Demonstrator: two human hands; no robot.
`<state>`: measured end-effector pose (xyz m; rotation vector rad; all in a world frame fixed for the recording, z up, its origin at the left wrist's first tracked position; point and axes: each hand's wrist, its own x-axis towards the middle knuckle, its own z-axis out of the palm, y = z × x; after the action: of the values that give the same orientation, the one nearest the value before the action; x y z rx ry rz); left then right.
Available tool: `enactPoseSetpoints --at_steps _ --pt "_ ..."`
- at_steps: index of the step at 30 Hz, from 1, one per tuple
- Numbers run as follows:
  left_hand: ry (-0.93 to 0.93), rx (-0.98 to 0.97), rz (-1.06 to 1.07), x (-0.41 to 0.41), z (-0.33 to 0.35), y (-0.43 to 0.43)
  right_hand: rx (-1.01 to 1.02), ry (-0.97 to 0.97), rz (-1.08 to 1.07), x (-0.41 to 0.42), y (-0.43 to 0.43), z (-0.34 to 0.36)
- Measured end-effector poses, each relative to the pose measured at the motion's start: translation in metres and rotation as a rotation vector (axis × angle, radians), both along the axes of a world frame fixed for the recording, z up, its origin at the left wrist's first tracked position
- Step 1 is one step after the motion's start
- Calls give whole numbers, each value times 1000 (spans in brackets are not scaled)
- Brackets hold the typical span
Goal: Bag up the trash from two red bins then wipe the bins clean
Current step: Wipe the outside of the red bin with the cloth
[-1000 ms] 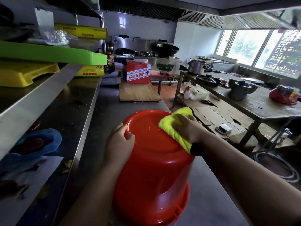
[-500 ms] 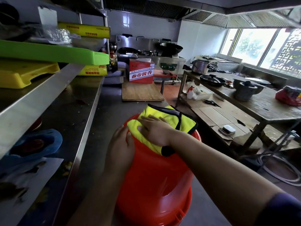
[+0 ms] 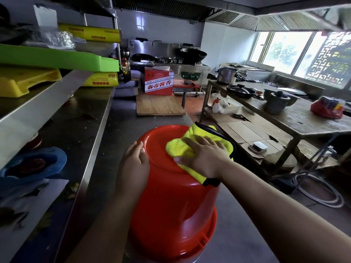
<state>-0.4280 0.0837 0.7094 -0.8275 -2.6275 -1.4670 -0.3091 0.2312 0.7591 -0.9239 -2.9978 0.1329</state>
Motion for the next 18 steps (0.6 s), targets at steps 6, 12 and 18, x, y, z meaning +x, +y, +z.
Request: enactPoseSetpoints --at_steps 6,12,18 --pt "251 -58 98 9 -3 -1 10 66 57 -11 -8 5" --pt "267 -54 85 11 2 -2 -125 191 171 18 -20 8" --pt "217 -175 82 14 8 -7 -58 432 253 55 -28 1"
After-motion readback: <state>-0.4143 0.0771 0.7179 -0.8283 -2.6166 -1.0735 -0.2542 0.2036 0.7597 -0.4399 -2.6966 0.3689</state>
